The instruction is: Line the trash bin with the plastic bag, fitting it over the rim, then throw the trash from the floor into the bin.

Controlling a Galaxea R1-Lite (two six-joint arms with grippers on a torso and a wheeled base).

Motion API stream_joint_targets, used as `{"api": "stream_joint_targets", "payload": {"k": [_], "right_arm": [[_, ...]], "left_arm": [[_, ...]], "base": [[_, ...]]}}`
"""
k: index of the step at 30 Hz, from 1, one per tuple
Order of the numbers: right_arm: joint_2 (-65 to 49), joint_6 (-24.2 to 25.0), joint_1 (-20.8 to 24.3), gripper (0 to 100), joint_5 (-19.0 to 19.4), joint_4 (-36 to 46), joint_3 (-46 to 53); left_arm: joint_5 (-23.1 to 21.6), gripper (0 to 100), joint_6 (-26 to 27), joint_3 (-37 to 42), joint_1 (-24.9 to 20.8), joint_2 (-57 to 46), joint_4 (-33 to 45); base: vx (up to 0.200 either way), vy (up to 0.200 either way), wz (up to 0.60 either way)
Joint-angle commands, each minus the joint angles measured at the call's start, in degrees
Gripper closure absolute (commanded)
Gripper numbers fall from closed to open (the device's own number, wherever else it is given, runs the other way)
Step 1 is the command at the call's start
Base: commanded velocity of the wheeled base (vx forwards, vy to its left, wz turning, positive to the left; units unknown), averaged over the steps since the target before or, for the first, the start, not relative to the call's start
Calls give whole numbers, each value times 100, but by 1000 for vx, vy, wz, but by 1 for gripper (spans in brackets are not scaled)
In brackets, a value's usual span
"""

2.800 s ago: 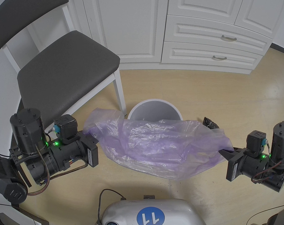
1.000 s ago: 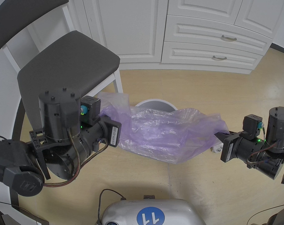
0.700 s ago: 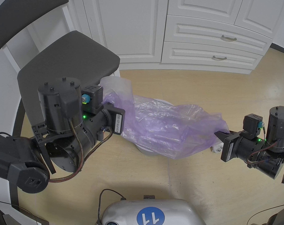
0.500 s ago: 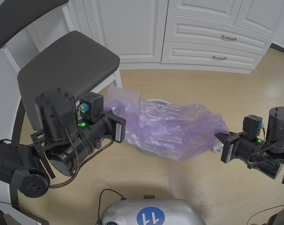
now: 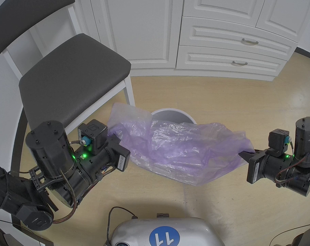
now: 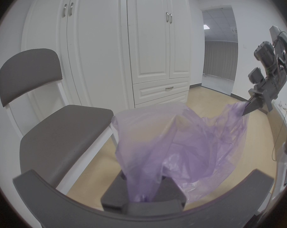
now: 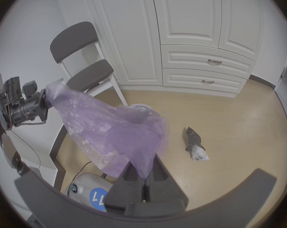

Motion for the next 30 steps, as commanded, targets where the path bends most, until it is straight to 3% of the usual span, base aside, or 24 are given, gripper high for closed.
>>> {"api": "stream_joint_targets", "payload": {"k": [1, 6, 10, 13, 19, 27, 30], "right_arm": [[-115, 10, 29, 100, 19, -5, -19], [-123, 10, 38, 100, 2, -31, 25], [-80, 10, 38, 100, 10, -31, 25], [-62, 10, 38, 100, 10, -23, 25], [-123, 10, 56, 100, 10, 30, 43], [-159, 1, 56, 100, 19, -31, 130], [-282, -16, 56, 100, 221, -40, 254]], "left_arm": [[89, 100, -8, -12, 22, -28, 93], [98, 100, -201, -293, 84, 25, 550], [177, 100, -201, -636, 101, 192, 445], [484, 100, -236, -425, -110, 51, 260], [511, 100, -254, 76, -198, -98, 269], [520, 100, -438, -293, -162, 210, 225], [502, 100, -438, -267, -171, 218, 225]], "base": [[0, 0, 0], [0, 0, 0], [0, 0, 0], [0, 0, 0], [0, 0, 0], [0, 0, 0], [0, 0, 0]]}}
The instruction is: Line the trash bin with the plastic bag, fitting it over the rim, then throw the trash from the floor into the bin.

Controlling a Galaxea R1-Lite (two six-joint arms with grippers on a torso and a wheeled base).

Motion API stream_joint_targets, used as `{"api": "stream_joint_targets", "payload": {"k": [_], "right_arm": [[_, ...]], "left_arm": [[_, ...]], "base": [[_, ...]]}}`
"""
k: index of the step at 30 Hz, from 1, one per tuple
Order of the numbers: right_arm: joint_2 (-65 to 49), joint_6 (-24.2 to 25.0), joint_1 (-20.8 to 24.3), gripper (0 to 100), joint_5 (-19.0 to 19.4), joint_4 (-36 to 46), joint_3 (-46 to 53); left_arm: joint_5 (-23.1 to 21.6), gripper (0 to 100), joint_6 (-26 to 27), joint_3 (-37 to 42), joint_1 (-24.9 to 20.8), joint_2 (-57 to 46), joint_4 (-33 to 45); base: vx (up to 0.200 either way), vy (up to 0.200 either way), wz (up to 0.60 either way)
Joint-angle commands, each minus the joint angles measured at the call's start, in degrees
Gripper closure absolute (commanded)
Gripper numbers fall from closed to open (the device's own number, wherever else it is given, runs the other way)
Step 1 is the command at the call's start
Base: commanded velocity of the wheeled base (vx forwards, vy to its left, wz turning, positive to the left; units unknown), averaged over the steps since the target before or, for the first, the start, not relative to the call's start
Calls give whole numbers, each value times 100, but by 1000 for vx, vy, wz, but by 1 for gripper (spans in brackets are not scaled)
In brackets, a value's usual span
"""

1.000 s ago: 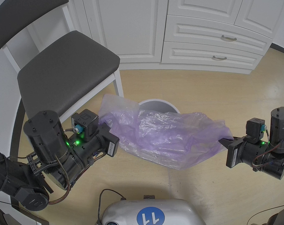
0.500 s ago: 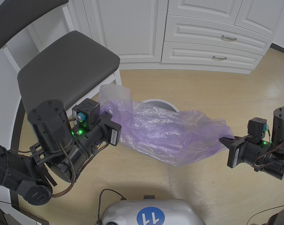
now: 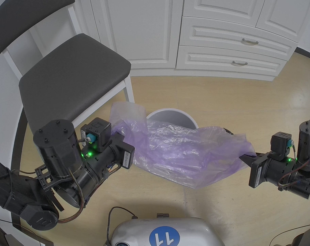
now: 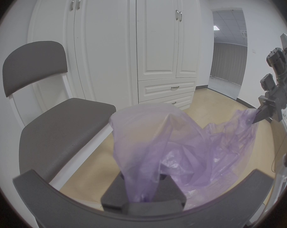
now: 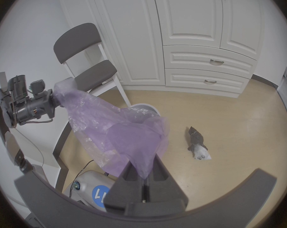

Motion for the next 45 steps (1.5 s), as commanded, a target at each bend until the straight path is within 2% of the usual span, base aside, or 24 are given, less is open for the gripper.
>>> {"api": "stream_joint_targets", "payload": {"k": [1, 4, 13, 22, 25, 37, 39, 41, 42, 43, 44, 45], "right_arm": [[-168, -17, 3, 100, 166, -10, 103], [-239, -8, 3, 100, 280, -10, 120], [-160, 19, 3, 100, 289, -10, 94], [-142, 353, 3, 100, 289, 69, -275], [-107, 361, 3, 100, 271, 78, -284], [-89, 370, 3, 100, 219, 403, -425], [-89, 414, 3, 100, 227, 562, -583], [-89, 941, 12, 100, 227, 1019, -978], [-89, 1029, 21, 100, 227, 1089, -1040], [-37, 1398, 30, 100, 236, 1511, -1374], [-28, 1460, 30, 100, 245, 1599, -1435], [7, 1732, 12, 100, 298, 2047, -1726]], "left_arm": [[-16, 100, -14, -7, -12, 93, -6], [-34, 100, -32, 116, -56, 93, -32], [-87, 100, -173, 37, -179, 93, -111], [-96, 100, -542, -218, 208, 269, 196], [-87, 100, -788, -235, 208, 339, 179], [-87, 100, -1034, -578, 234, 5, 363], [-78, 100, -1386, -754, 182, -100, 627], [-78, 100, -2062, -1193, 85, -347, 1585], [-87, 100, -2133, -1237, 85, -382, 1717], [-96, 100, -2554, -1598, 94, -496, 2534], [-96, 100, -2625, -1668, 94, -514, 2701], [-104, 100, -3012, -2037, 111, -531, 3413]], "base": [[0, 0, 0], [0, 0, 0], [0, 0, 0], [0, 0, 0], [0, 0, 0], [0, 0, 0], [0, 0, 0], [0, 0, 0], [0, 0, 0], [0, 0, 0], [0, 0, 0], [0, 0, 0]]}}
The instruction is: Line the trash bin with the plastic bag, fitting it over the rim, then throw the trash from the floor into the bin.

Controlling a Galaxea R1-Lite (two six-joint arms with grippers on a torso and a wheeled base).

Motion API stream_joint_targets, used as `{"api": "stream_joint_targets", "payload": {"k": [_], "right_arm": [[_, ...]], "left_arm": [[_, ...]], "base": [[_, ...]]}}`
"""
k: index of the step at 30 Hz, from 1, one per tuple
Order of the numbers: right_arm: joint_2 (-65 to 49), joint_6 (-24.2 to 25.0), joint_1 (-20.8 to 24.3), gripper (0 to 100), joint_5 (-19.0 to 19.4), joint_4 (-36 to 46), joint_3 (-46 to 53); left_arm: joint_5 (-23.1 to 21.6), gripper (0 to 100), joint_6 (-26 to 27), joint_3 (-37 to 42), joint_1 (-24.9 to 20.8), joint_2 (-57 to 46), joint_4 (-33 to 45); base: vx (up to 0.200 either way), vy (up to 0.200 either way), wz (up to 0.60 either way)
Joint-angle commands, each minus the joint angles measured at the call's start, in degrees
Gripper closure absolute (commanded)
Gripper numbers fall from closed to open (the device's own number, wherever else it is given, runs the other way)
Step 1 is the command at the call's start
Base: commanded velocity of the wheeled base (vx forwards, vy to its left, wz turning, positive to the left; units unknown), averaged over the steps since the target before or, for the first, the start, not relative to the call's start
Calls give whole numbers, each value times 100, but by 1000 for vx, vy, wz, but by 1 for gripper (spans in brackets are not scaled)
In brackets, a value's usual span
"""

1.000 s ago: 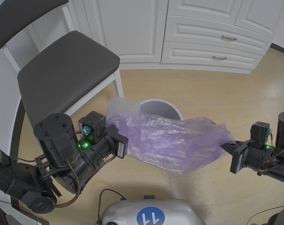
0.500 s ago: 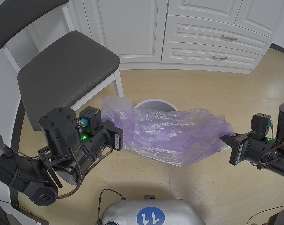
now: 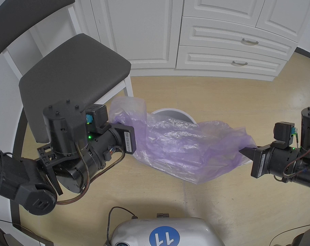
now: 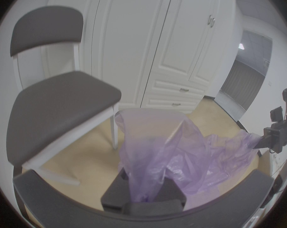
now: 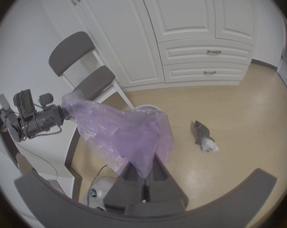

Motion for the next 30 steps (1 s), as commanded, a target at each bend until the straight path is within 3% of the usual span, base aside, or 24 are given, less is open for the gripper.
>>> {"api": "stream_joint_targets", "payload": {"k": [1, 5, 11, 14, 15, 30], "right_arm": [[132, 981, -10, 100, 86, 1280, -1085], [299, 1139, -81, 100, 297, 1473, -1155], [677, 1078, -204, 100, 596, 1429, -1112], [765, 1086, -239, 100, 605, 1333, -1112], [905, 1113, -248, 100, 605, 964, -1050], [1898, 1983, -195, 100, 613, -1199, -909]], "left_arm": [[-25, 100, -1296, -1276, -61, -417, 2076], [-131, 100, -1656, -1539, 1, -303, 2533], [-1106, 100, -1700, -1337, 273, -277, 2129], [-1247, 100, -1700, -1337, 317, -259, 2058], [-1467, 100, -1709, -1355, 335, -127, 1935], [-1502, 100, -1761, -1179, -192, 1341, -332]], "base": [[0, 0, 0], [0, 0, 0], [0, 0, 0], [0, 0, 0], [0, 0, 0], [0, 0, 0]]}}
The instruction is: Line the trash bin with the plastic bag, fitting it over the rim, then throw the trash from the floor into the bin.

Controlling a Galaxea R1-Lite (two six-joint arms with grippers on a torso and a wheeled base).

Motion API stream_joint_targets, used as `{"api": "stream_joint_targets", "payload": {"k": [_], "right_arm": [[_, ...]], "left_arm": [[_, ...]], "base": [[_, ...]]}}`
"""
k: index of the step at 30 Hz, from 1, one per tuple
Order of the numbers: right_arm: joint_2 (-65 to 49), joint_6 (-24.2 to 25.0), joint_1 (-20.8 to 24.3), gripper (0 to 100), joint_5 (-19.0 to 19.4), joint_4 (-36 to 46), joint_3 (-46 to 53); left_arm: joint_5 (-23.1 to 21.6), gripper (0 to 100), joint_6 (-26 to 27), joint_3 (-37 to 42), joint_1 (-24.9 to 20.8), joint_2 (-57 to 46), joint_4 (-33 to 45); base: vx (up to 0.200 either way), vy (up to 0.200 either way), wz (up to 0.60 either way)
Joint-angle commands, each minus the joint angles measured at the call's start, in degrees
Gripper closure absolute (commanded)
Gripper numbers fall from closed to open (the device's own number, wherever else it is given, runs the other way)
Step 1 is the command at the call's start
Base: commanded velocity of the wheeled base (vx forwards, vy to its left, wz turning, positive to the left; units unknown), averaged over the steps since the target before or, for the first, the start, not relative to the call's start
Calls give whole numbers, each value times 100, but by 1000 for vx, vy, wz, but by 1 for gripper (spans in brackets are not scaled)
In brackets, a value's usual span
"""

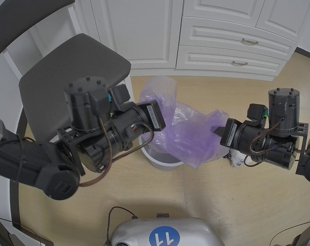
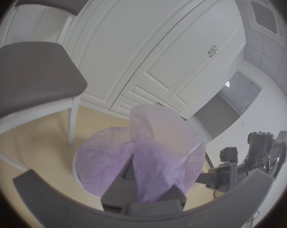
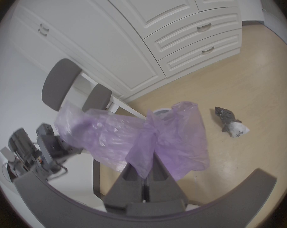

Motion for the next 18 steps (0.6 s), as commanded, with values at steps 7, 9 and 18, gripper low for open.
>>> {"api": "stream_joint_targets", "payload": {"k": [7, 9, 18], "right_arm": [[1194, 785, -18, 100, 159, -902, -87], [1317, 917, -44, 100, 203, -1033, -131], [2556, 1313, -396, 100, 792, -2018, -526]], "left_arm": [[28, 100, 3, 42, -151, 988, -464], [28, 100, 3, 42, -151, 997, -472], [-262, 100, 56, -222, 341, 1498, -921]], "base": [[0, 0, 0], [0, 0, 0], [0, 0, 0]]}}
